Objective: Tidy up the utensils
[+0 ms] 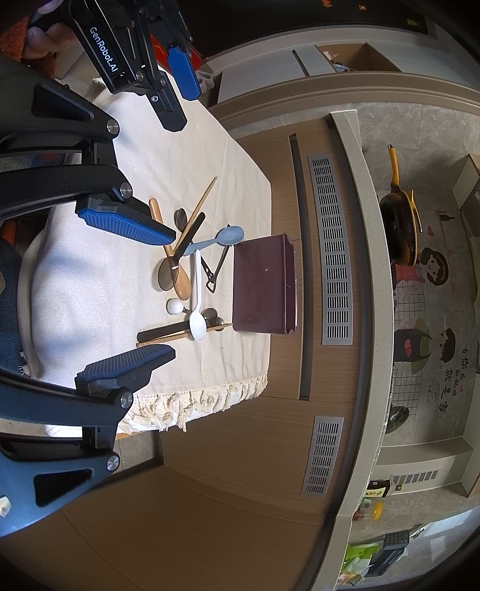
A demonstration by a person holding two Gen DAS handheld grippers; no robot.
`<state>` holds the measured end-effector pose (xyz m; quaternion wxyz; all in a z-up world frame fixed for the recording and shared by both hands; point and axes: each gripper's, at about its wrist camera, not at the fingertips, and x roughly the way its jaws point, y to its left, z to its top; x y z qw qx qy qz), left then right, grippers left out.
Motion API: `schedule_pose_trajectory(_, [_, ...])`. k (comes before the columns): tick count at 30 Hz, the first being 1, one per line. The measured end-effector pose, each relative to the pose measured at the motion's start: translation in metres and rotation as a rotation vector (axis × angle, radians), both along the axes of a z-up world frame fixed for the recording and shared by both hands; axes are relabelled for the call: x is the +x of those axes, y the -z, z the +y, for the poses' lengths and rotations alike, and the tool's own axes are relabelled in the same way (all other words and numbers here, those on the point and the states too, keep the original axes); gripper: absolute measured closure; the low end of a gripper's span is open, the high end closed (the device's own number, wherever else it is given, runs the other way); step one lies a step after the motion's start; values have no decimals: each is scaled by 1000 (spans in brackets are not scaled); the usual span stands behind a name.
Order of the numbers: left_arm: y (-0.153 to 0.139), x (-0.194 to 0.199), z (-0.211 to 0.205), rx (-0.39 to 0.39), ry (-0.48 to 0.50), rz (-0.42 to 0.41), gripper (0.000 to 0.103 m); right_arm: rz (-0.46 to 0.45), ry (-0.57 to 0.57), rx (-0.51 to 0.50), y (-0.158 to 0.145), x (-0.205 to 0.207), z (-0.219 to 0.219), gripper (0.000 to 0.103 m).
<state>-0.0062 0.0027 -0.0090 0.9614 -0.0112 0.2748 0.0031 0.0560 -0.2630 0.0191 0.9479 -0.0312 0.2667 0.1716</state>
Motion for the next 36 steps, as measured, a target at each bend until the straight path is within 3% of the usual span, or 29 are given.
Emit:
schedule_pose_trajectory(15, [2, 2, 2, -9, -4, 18, 50, 2, 0, -3, 1, 1, 0, 50])
schedule_pose_trajectory(22, [8, 11, 6, -68, 44, 50, 51, 6, -2, -11, 4, 10, -2, 50])
schedule_pose_trajectory(25, [15, 26, 0, -57, 89, 101, 51, 3, -7, -38, 6, 26, -1, 50])
schedule_pose_trajectory(29, [18, 53, 13, -124, 109, 138, 51, -2, -19, -90, 8, 52, 3, 50])
schedule_pose_trajectory(36, [28, 153, 60, -269, 11, 249, 51, 108, -58, -165, 25, 124, 8, 50])
